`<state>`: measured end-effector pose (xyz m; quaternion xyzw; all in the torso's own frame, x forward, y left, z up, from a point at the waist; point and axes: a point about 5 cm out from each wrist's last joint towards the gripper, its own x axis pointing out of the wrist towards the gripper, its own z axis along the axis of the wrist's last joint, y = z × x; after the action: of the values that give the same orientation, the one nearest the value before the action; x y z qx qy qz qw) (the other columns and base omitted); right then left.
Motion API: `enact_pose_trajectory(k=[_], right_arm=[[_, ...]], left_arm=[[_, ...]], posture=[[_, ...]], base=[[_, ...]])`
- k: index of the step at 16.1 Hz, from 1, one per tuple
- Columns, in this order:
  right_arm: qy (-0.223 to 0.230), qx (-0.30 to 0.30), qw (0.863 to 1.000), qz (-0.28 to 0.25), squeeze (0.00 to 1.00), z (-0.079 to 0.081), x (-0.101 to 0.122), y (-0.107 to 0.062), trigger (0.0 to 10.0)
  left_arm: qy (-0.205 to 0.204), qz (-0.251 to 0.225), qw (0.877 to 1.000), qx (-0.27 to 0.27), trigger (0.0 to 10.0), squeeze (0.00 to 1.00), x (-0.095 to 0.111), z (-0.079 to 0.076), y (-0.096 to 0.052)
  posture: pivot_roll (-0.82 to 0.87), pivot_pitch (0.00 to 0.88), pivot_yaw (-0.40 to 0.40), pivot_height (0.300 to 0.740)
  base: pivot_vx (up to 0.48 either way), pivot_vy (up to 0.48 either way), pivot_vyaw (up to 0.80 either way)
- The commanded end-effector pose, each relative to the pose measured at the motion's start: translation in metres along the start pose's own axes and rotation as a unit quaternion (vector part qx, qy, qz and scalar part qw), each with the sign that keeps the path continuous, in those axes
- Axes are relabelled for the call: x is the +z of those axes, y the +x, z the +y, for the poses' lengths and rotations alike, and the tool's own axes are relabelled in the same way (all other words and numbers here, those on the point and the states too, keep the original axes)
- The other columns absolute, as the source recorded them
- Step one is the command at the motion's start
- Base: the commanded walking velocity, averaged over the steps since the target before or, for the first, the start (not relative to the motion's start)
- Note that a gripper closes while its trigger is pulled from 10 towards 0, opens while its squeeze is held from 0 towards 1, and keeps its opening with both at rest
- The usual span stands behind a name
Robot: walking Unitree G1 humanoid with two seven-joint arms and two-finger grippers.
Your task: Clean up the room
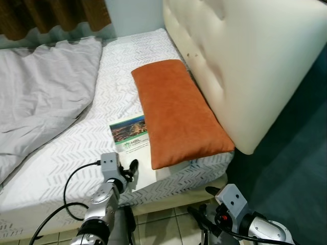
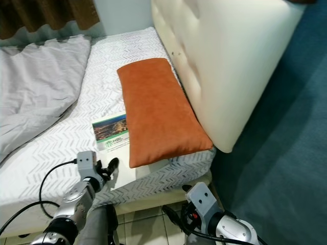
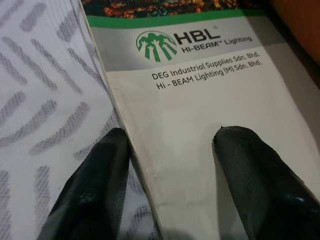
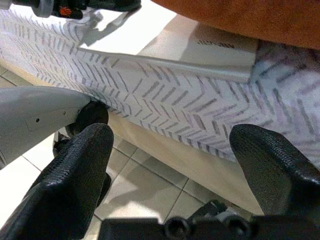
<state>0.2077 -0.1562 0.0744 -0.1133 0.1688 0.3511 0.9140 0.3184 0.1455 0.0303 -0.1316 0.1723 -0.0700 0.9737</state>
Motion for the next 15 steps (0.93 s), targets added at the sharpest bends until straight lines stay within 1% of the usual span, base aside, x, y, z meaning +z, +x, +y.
enact_pose_trajectory(k=[1, 2, 4, 5, 6, 7, 8, 9, 10, 11, 12, 14, 15], right_arm=[[0.002, 0.005, 1.0, 0.008, 0.0, 0.001, -0.004, 0.0, 10.0], [0.002, 0.005, 1.0, 0.008, 0.0, 0.001, -0.004, 0.0, 10.0], [0.002, 0.006, 1.0, 0.008, 0.0, 0.0, -0.005, 0.001, 10.0], [0.001, 0.005, 1.0, 0.008, 0.0, 0.0, -0.005, 0.001, 10.0], [0.001, 0.005, 1.0, 0.008, 0.0, -0.001, -0.005, 0.001, 10.0], [0.001, 0.004, 1.0, 0.009, 0.0, -0.001, -0.006, 0.0, 10.0], [0.001, 0.003, 1.0, 0.011, 0.0, -0.001, -0.007, -0.001, 10.0], [0.002, 0.003, 1.0, 0.012, 0.0, -0.001, -0.008, -0.001, 10.0], [0.002, 0.003, 1.0, 0.012, 0.0, -0.001, -0.008, -0.001, 10.0], [0.002, 0.004, 1.0, 0.012, 0.0, -0.001, -0.008, -0.001, 10.0], [0.002, 0.004, 1.0, 0.011, 0.0, -0.001, -0.008, 0.0, 10.0], [0.001, 0.005, 1.0, 0.011, 0.0, -0.002, -0.008, 0.001, 10.0], [-0.001, 0.008, 1.0, 0.011, 0.0, -0.002, -0.008, 0.002, 10.0]], left_arm=[[-0.003, 0.046, 0.998, -0.039, 1.1, 0.0, -0.018, -0.019, 0.002], [-0.009, 0.052, 0.998, -0.035, 0.0, 0.0, -0.019, -0.019, 0.002], [-0.022, 0.064, 0.997, -0.022, 0.0, 0.0, -0.021, -0.016, 0.002], [0.002, 0.053, 0.998, -0.018, 0.0, 0.0, -0.015, -0.013, 0.004], [0.017, 0.045, 0.999, -0.018, 0.0, 0.0, -0.011, -0.013, 0.005], [0.058, 0.023, 0.998, -0.016, 0.0, 0.0, -0.002, -0.013, 0.007], [0.109, -0.015, 0.994, -0.01, 0.0, 0.0, 0.013, -0.012, 0.009], [0.126, -0.035, 0.991, 0.0, 0.0, 0.0, 0.022, -0.008, 0.01], [0.13, -0.04, 0.991, 0.008, 0.0, 0.0, 0.025, -0.005, 0.009], [0.123, -0.042, 0.991, 0.019, 0.0, 0.0, 0.028, -0.001, 0.009], [0.111, -0.041, 0.992, 0.04, 0.0, 0.0, 0.032, 0.007, 0.009], [0.103, -0.038, 0.992, 0.056, 0.0, 0.0, 0.033, 0.014, 0.008], [0.09, -0.025, 0.992, 0.084, 0.0, 0.0, 0.033, 0.028, 0.006]], posture=[[-0.21, 0.115, 0.042, 0.576], [-0.21, 0.115, 0.042, 0.576], [-0.22, 0.107, 0.04, 0.576], [-0.22, 0.105, 0.04, 0.576], [-0.22, 0.1, 0.04, 0.576], [-0.22, 0.1, 0.04, 0.576], [-0.22, 0.096, 0.041, 0.576], [-0.22, 0.092, 0.041, 0.576], [-0.22, 0.092, 0.041, 0.576], [-0.21, 0.09, 0.039, 0.576], [-0.21, 0.091, 0.038, 0.576], [-0.21, 0.09, 0.037, 0.576], [-0.2, 0.092, 0.034, 0.576]], base=[[0.0, 0.0, 0.0], [0.0, 0.0, 0.0], [0.0, 0.0, 0.0], [0.0, 0.0, 0.0], [0.0, 0.0, 0.0], [0.0, 0.0, 0.0], [0.0, 0.0, 0.0], [0.0, 0.0, 0.0], [0.0, 0.0, 0.0], [0.0, 0.0, 0.0], [0.0, 0.0, 0.0], [0.0, 0.0, 0.0], [0.0, 0.0, 0.0]])
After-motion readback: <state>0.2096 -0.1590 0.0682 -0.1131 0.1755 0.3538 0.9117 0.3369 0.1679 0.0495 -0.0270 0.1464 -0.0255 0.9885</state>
